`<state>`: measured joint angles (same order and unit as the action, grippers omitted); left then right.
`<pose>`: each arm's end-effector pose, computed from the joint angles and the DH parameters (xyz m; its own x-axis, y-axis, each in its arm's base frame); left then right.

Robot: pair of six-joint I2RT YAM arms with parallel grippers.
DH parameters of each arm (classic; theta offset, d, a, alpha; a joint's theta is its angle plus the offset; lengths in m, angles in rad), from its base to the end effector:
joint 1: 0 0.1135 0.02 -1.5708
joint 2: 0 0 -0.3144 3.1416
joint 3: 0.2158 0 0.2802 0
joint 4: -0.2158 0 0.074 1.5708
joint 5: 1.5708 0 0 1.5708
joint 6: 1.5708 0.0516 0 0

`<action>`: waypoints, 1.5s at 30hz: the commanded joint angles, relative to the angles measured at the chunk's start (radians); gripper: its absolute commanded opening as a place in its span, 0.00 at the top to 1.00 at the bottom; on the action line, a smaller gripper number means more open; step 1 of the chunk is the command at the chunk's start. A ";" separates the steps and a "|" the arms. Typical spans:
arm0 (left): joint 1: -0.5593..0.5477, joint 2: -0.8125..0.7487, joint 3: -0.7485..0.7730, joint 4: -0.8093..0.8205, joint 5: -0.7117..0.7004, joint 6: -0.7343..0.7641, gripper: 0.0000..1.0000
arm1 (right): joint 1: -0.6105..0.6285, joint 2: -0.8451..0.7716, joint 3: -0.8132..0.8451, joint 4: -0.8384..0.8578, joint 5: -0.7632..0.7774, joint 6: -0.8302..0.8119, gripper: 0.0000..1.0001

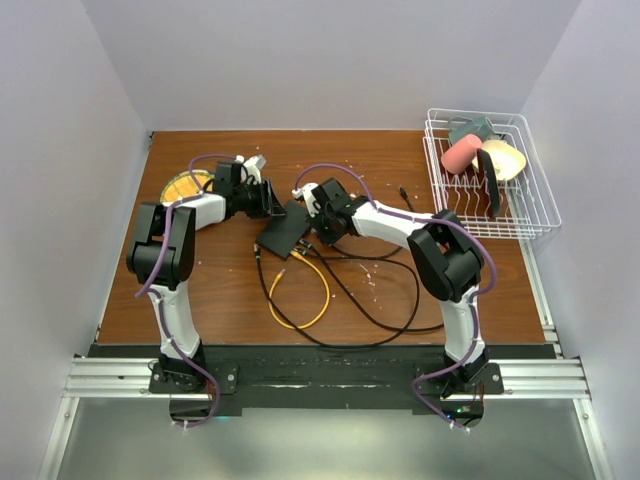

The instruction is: Insert the plug into the switch port

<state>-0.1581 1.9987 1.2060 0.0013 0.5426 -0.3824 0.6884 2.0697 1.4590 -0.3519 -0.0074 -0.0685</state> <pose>0.4583 -0.1001 0.1627 -0.8358 -0.1903 -0.5150 0.1955 0.7734 -0.6031 0.3865 0.3185 0.1787 -0.5886 -0.5728 -0.5705 -0.6804 0.7321 -0.0331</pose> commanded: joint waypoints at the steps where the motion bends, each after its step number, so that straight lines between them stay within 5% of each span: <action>1: 0.002 0.003 0.009 0.000 0.033 0.002 0.57 | 0.008 0.015 0.021 -0.013 0.035 -0.004 1.00; 45: 0.000 -0.020 -0.033 0.055 0.099 -0.058 0.58 | 0.063 0.081 0.135 -0.053 0.015 0.007 1.00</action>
<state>-0.1524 1.9987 1.1885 0.0311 0.5613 -0.4103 0.7254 2.1220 1.5555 -0.4232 0.0433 -0.0673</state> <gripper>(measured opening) 0.425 0.052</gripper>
